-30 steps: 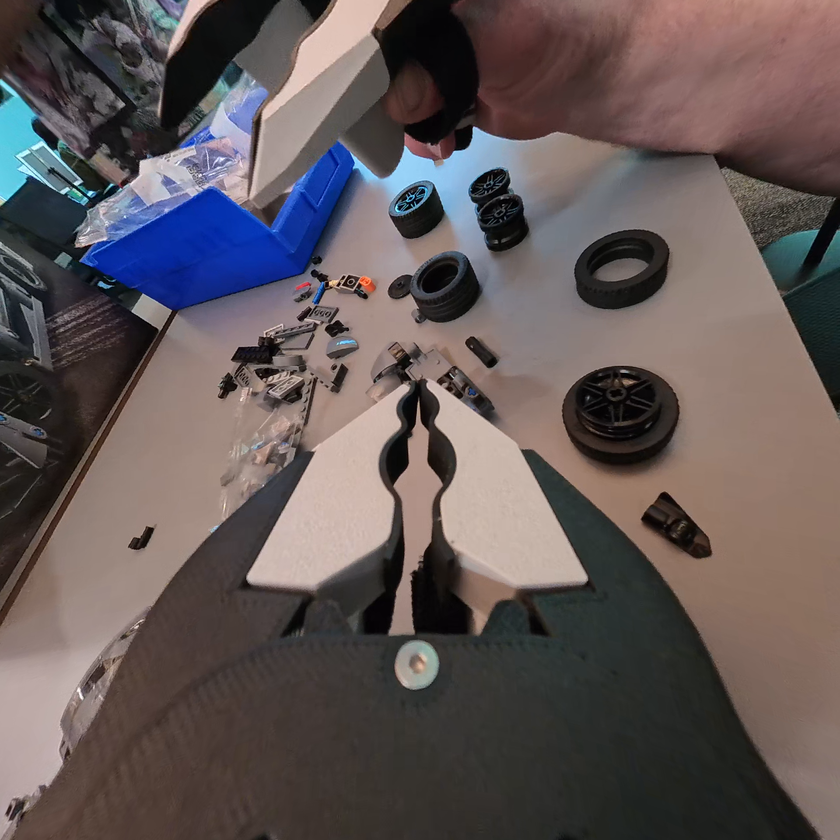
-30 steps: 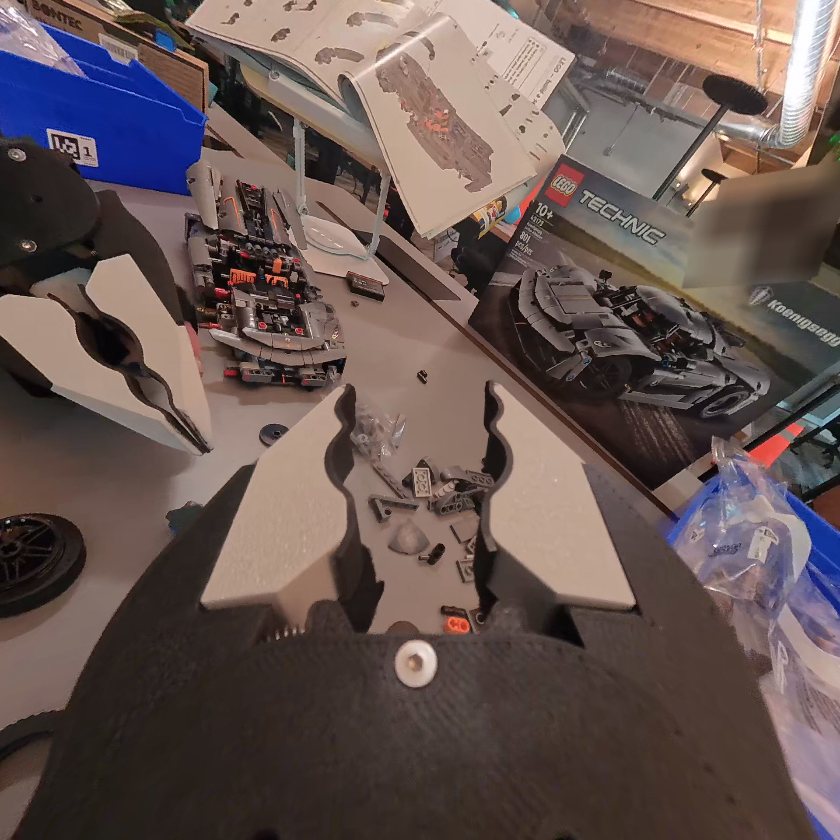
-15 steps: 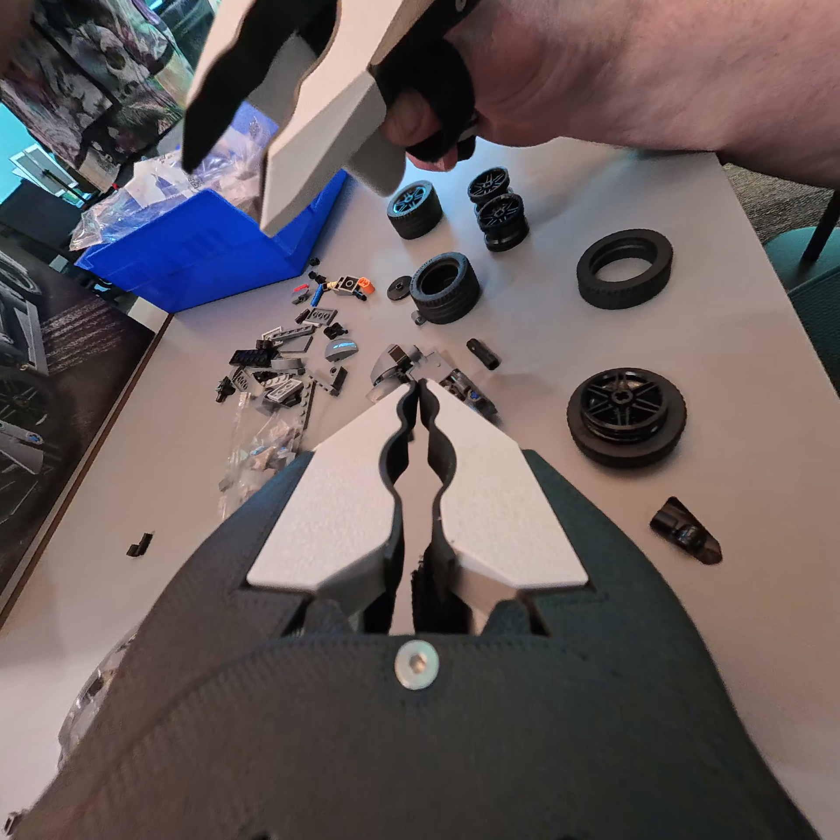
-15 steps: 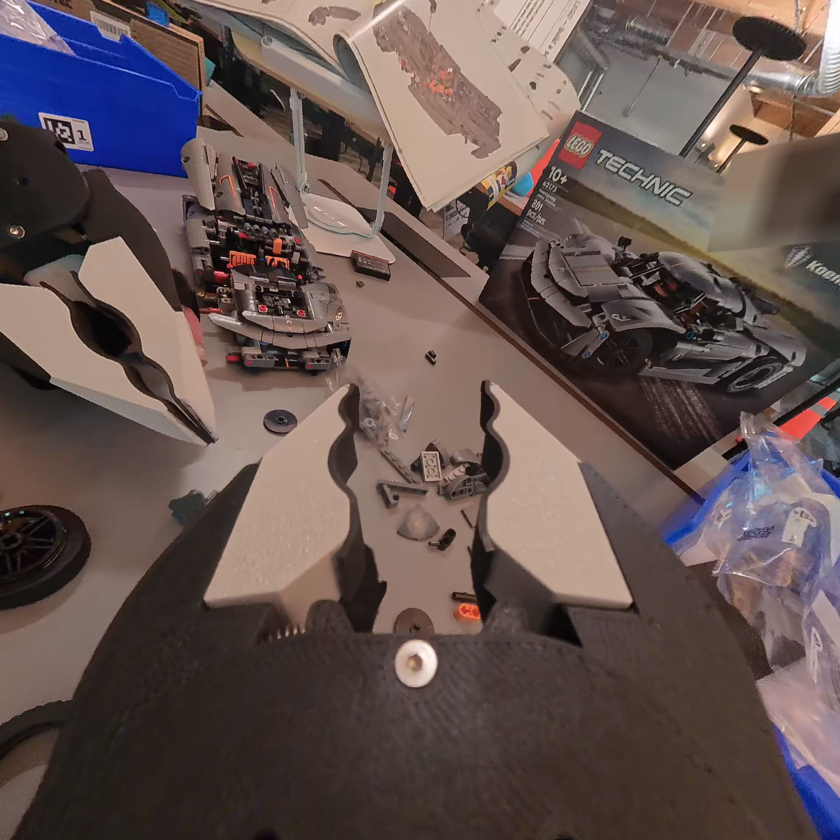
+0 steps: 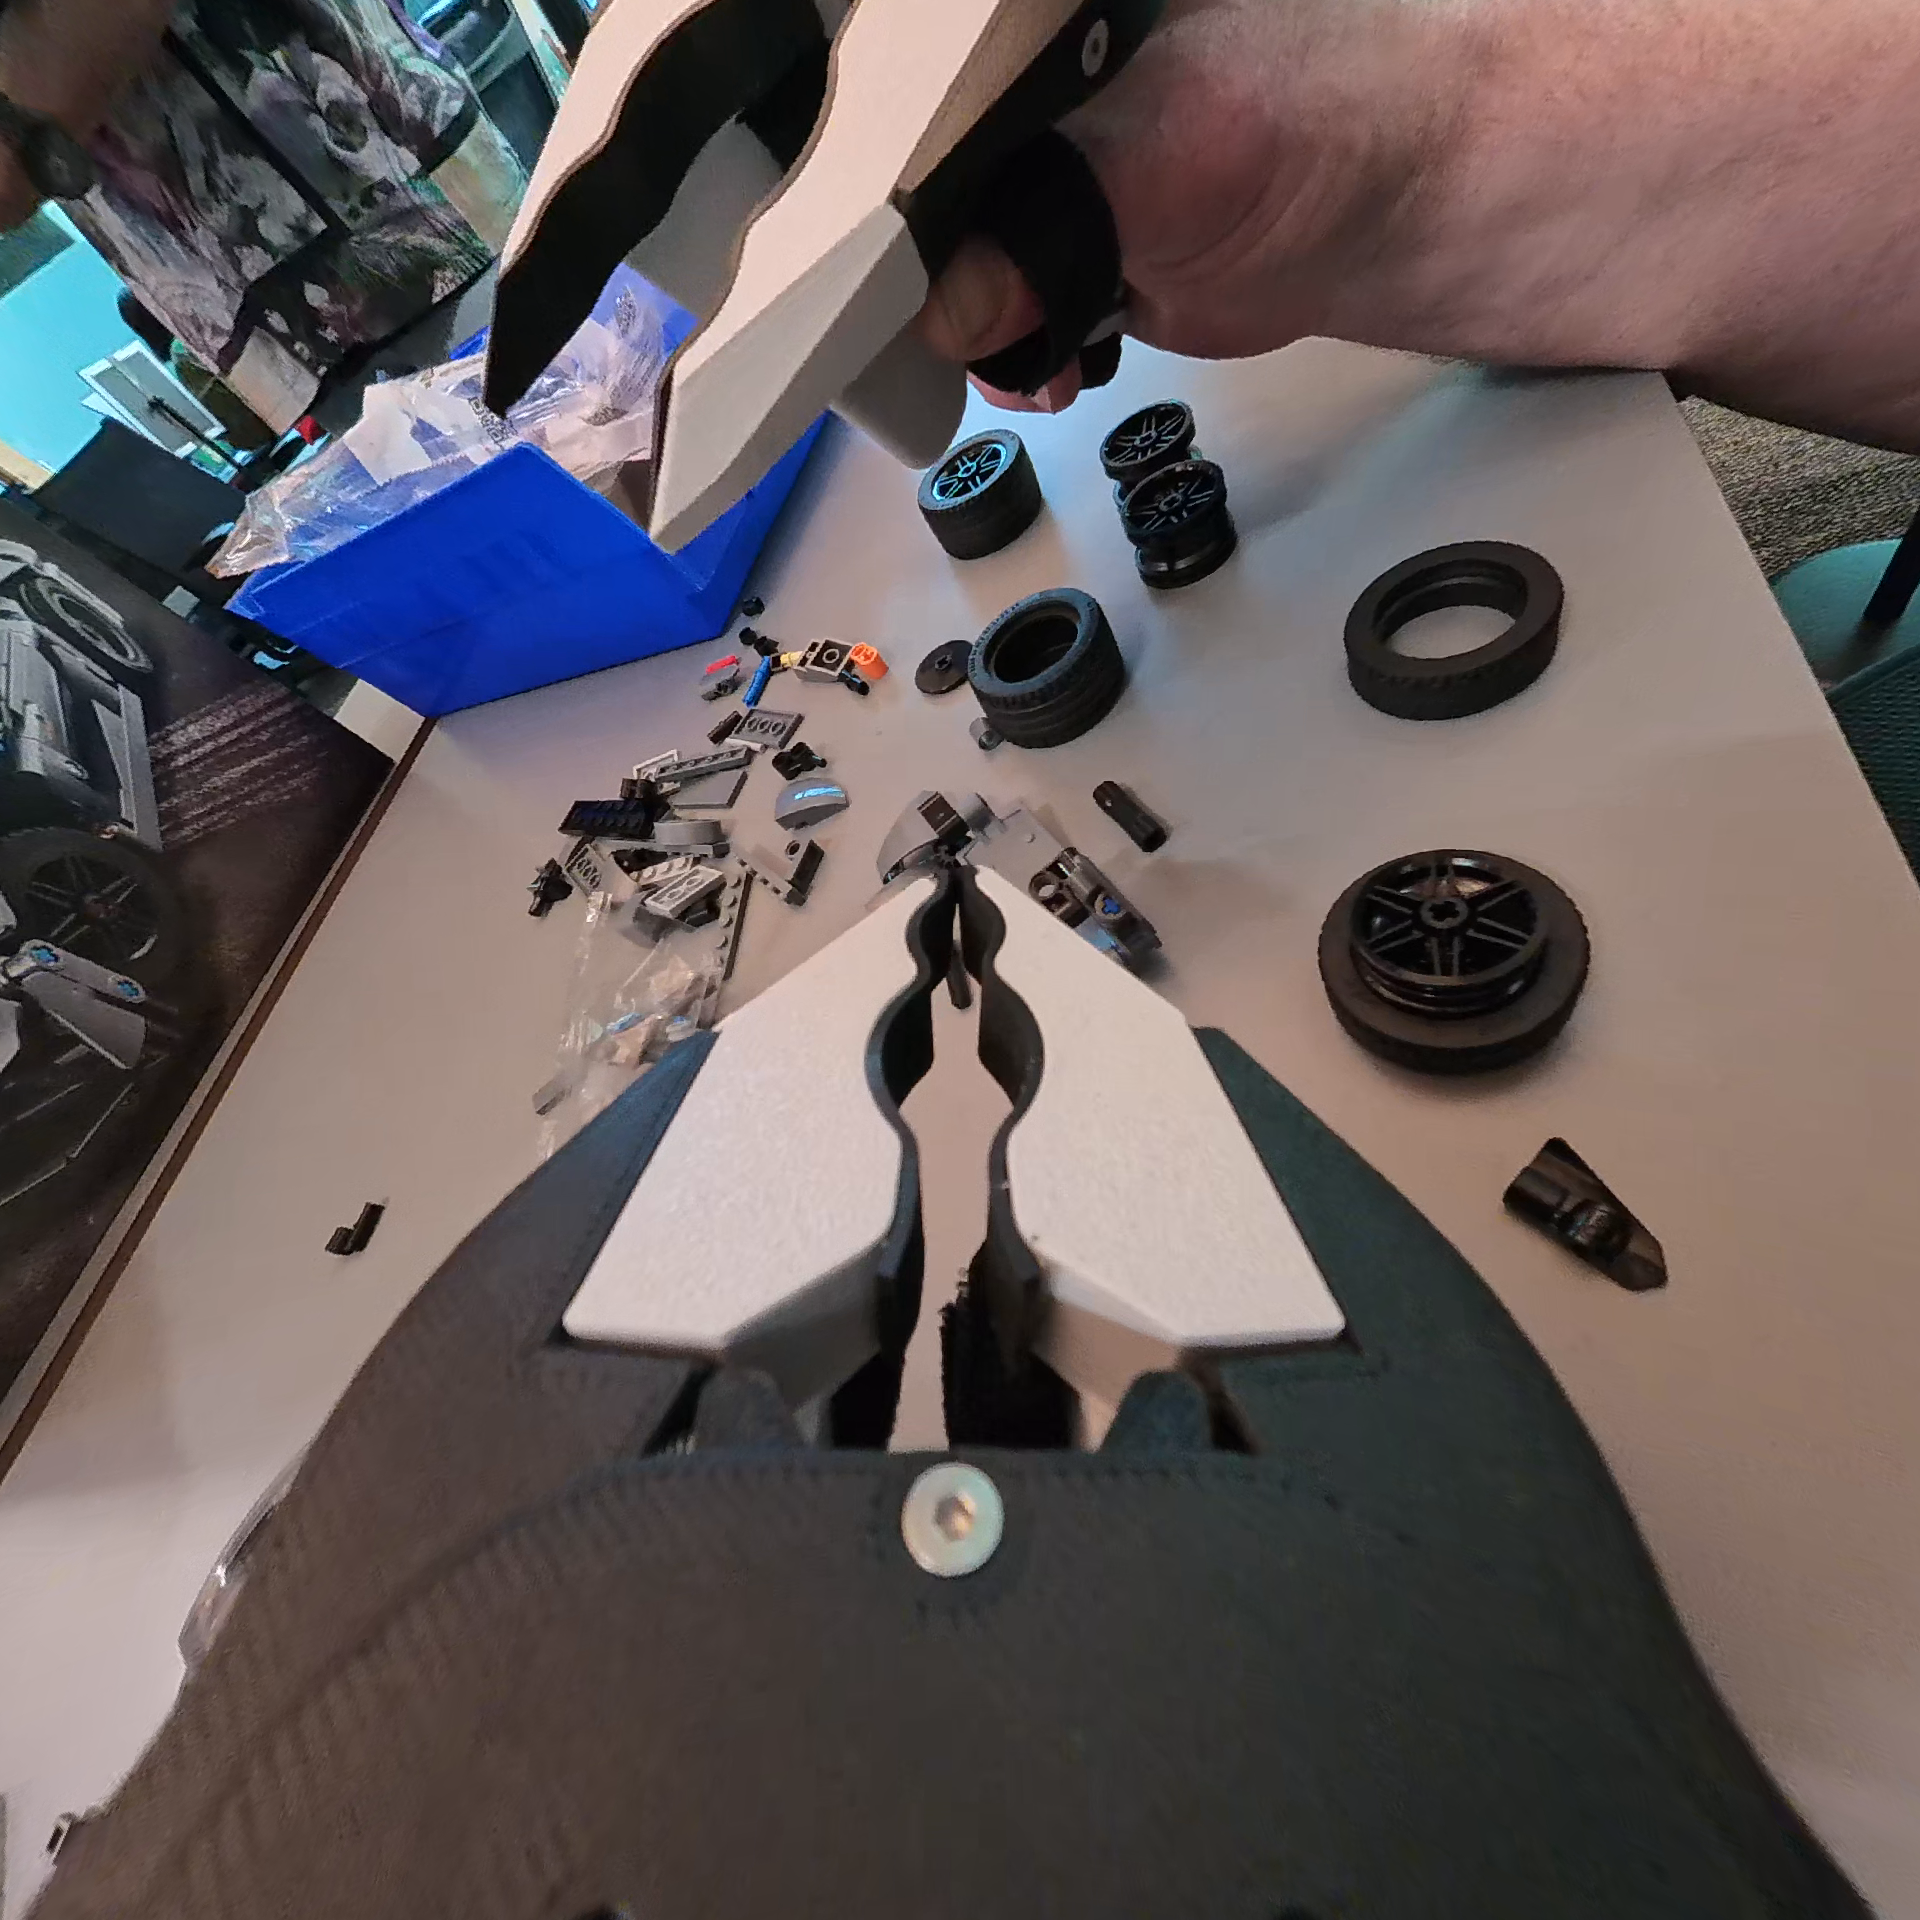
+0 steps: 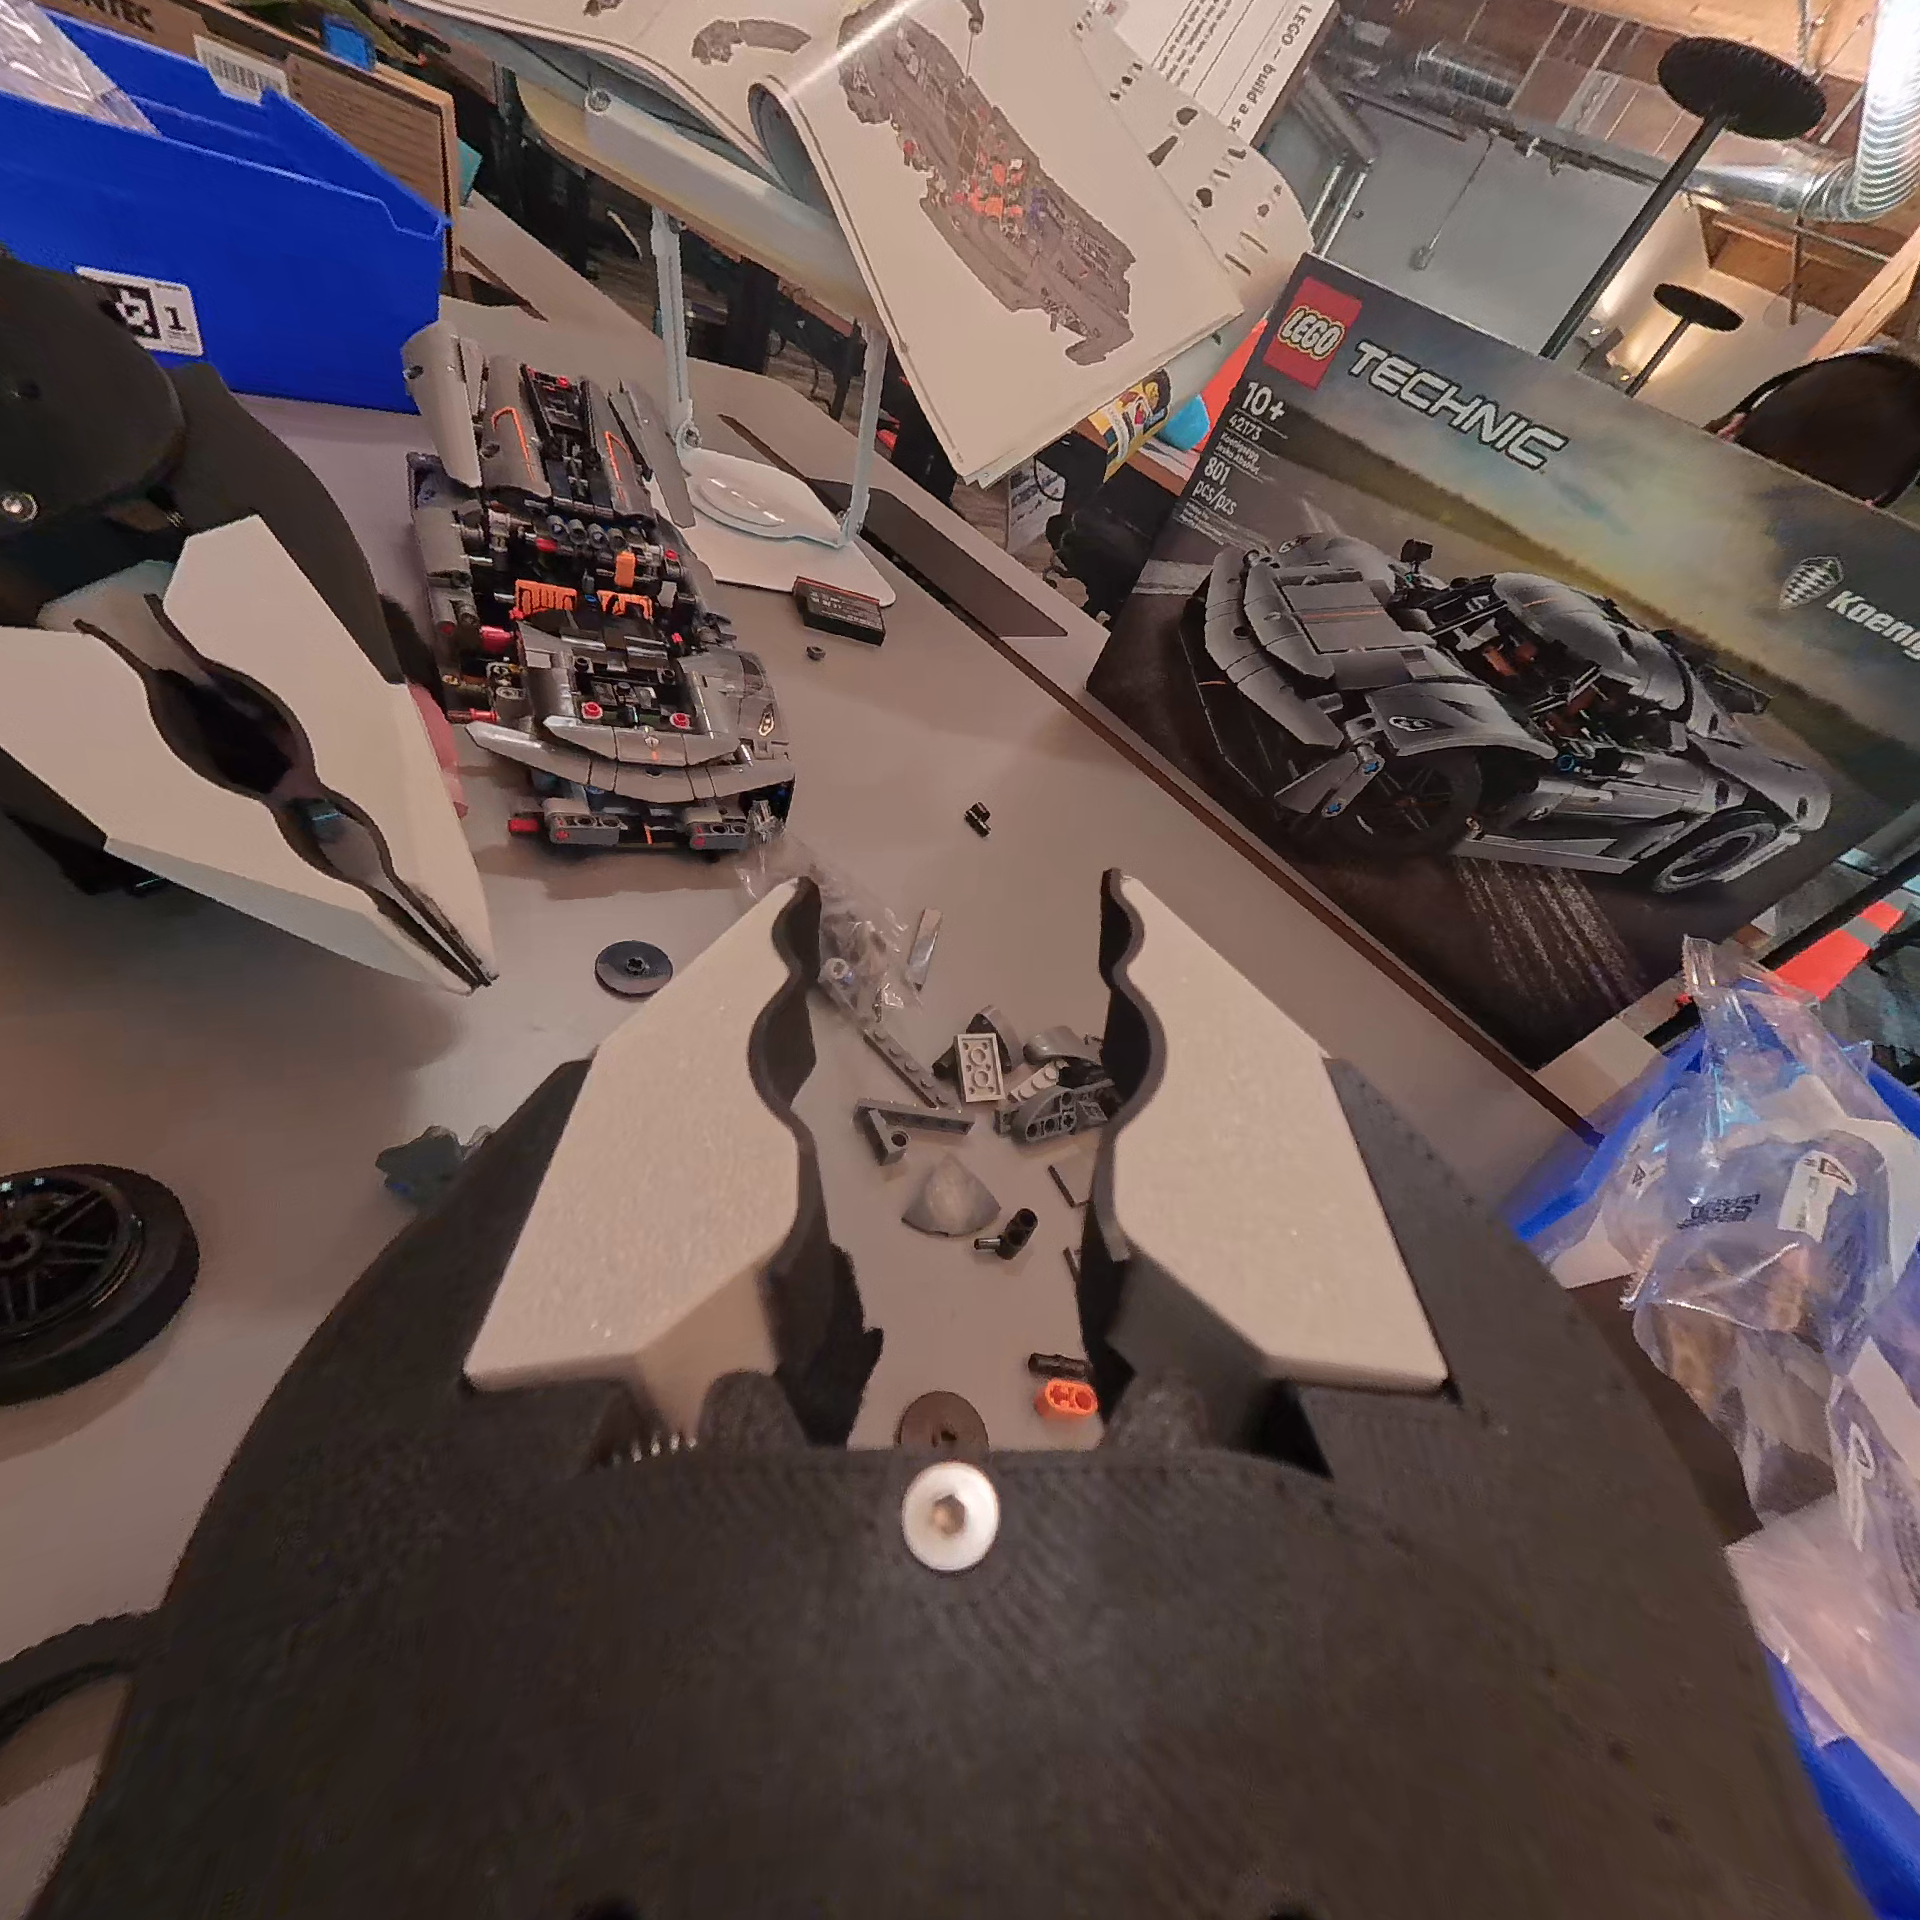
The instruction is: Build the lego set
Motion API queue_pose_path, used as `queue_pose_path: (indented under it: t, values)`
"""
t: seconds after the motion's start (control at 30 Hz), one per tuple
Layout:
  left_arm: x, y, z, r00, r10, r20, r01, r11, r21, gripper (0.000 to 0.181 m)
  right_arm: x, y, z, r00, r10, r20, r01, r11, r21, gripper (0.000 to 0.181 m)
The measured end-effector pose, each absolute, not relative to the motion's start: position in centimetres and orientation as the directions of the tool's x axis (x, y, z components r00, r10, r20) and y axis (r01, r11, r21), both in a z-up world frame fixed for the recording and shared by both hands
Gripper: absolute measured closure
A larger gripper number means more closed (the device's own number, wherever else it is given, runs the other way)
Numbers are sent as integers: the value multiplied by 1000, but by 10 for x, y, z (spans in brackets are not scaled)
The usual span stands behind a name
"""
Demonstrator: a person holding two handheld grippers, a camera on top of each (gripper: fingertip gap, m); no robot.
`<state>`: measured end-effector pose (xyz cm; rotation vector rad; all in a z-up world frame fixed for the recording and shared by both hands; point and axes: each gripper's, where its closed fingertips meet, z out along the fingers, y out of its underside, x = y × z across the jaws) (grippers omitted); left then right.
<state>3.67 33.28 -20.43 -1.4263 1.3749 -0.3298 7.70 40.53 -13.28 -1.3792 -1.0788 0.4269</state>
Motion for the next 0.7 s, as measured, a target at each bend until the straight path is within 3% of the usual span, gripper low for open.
queue_pose_path:
  t: [0.3, 0.7]
  values:
    - [31, 329, -199, 319, -850, -418, -510, 218, -832, 180, 93, 413, -113, 557, 793, 246, 186, 170, -968, 118]
    - [27, 330, -199, 335, -873, -354, -480, 166, -862, 177, 86, 415, -129, 530, 800, 280, 263, 159, -952, 120]
